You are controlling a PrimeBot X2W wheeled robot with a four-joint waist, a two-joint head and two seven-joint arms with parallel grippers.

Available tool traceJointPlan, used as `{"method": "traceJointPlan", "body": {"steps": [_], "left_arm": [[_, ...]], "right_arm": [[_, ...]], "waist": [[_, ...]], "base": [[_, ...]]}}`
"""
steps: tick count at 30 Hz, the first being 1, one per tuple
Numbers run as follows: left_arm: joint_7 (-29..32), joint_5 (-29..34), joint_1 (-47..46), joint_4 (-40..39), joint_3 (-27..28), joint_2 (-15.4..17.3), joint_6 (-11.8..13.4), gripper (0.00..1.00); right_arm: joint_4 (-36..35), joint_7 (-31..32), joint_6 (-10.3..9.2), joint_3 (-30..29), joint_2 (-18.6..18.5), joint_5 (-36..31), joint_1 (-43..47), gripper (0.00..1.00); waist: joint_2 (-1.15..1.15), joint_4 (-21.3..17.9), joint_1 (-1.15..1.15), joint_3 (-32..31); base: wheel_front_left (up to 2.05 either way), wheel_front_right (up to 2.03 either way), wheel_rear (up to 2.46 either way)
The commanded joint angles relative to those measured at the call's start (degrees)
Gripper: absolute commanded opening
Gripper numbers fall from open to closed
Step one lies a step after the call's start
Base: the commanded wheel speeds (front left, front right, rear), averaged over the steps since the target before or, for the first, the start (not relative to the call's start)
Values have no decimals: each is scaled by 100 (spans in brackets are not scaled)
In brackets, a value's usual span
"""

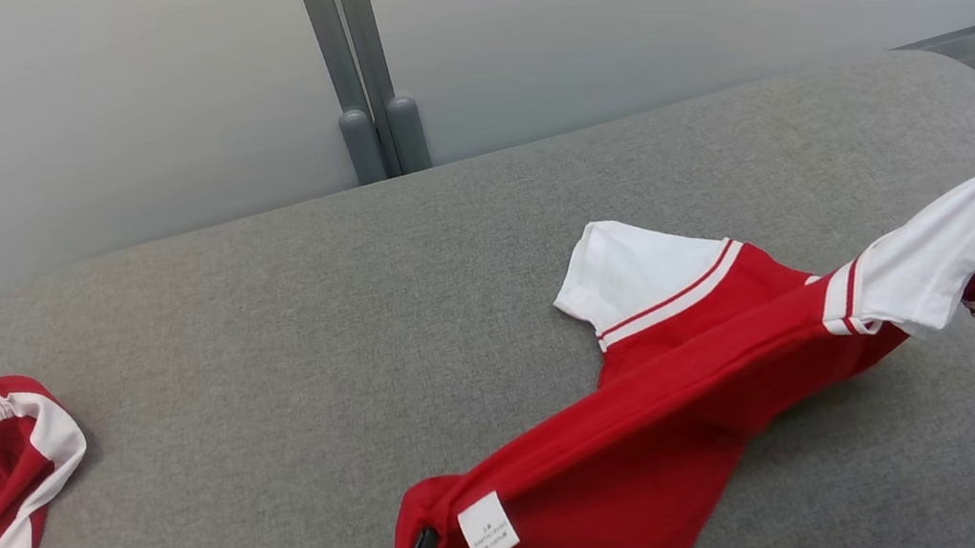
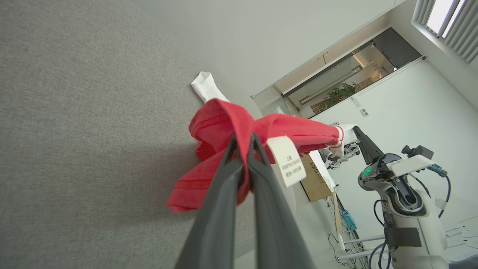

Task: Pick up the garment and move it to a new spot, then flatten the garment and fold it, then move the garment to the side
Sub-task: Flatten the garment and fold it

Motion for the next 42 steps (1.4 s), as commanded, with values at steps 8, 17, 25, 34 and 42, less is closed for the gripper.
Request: {"method": "traceJointPlan", "body": {"steps": [8,17,25,34,42], "left_arm": [[-64,-12,23,-15,99,38,87,0],[-101,-40,76,22,100,22,88,3],[-129,-50,60,97,122,8,81,17],[-38,-78,87,86,53,28,58,0],[20,-52,27,140,-60,13,7,0]], "right_arm": [[-43,-97,-5,60,-55,27,74,0],[-67,-111,-5,49,-36,42,133,0],[-78,-77,-5,49,-22,15,147,0],[-126,-51,-4,36,0,5,167,0],[-147,-44,-4,56,24,-6,162,0]], "waist": [[0,31,0,-78],[0,58,0,-92],[0,77,0,-83],[0,59,0,-82],[0,51,0,-24]], "base": [[0,0,0],[0,0,0],[0,0,0],[0,0,0],[0,0,0]]}}
